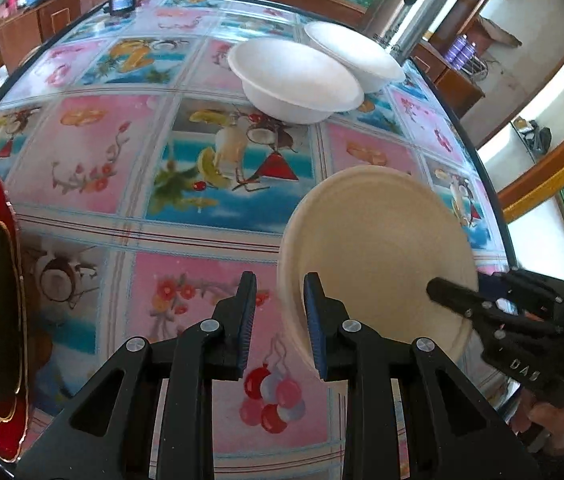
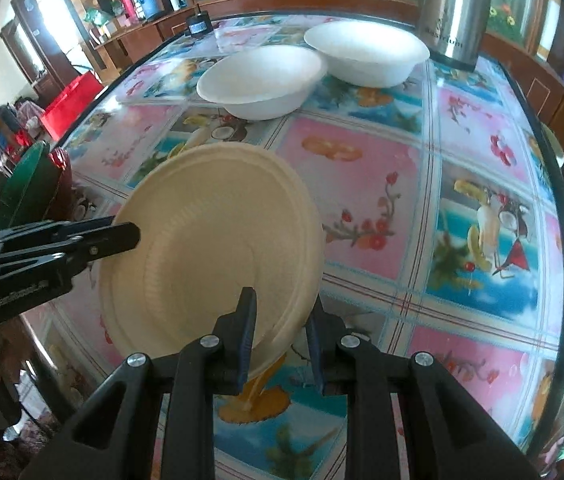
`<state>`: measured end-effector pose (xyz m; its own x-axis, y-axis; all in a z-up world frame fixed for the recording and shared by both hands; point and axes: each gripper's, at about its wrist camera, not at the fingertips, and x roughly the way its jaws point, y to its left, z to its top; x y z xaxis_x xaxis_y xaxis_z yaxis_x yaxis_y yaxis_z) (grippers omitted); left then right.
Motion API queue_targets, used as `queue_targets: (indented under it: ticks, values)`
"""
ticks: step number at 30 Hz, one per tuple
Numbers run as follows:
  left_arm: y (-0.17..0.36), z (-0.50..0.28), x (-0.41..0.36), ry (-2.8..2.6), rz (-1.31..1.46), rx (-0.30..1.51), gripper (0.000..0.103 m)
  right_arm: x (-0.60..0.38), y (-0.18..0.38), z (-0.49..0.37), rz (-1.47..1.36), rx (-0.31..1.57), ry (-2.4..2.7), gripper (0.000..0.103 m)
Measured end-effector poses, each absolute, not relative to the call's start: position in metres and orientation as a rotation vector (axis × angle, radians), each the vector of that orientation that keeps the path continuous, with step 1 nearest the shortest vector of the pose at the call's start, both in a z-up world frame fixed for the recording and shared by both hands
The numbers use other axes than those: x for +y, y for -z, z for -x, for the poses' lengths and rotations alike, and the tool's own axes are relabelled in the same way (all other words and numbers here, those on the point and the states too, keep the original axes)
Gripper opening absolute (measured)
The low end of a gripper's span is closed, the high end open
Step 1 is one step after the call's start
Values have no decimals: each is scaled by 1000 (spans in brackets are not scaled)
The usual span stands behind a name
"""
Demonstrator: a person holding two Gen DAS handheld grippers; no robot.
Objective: Organize plates and bowls
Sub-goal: 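Carry the cream bowl to the stack and lower it into the green basin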
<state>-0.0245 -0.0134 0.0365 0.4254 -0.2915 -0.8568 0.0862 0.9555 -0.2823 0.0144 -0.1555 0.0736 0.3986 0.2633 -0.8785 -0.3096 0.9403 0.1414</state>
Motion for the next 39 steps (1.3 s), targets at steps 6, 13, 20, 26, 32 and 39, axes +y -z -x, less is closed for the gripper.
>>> queue_targets:
  ticks: [6, 13, 20, 26, 32, 39]
  values:
    - [-39, 23, -22, 253, 156, 1105, 13, -165, -86, -13, 81, 1068, -325, 24]
    - [-40, 24, -20, 262, 160, 1112, 13, -162, -82, -17, 79, 1083, -349, 23]
    - [-63, 34, 2, 251, 186, 1071, 13, -146, -104, -15, 94, 1033, -373, 23]
    - [-84, 49, 30, 207, 194, 1018, 13, -122, -119, -16, 109, 998, -415, 23]
    - [-99, 68, 64, 157, 216, 977, 14, -86, -128, -17, 141, 982, -469, 23]
    - [-120, 91, 108, 95, 253, 922, 14, -44, -148, -12, 186, 938, -548, 23]
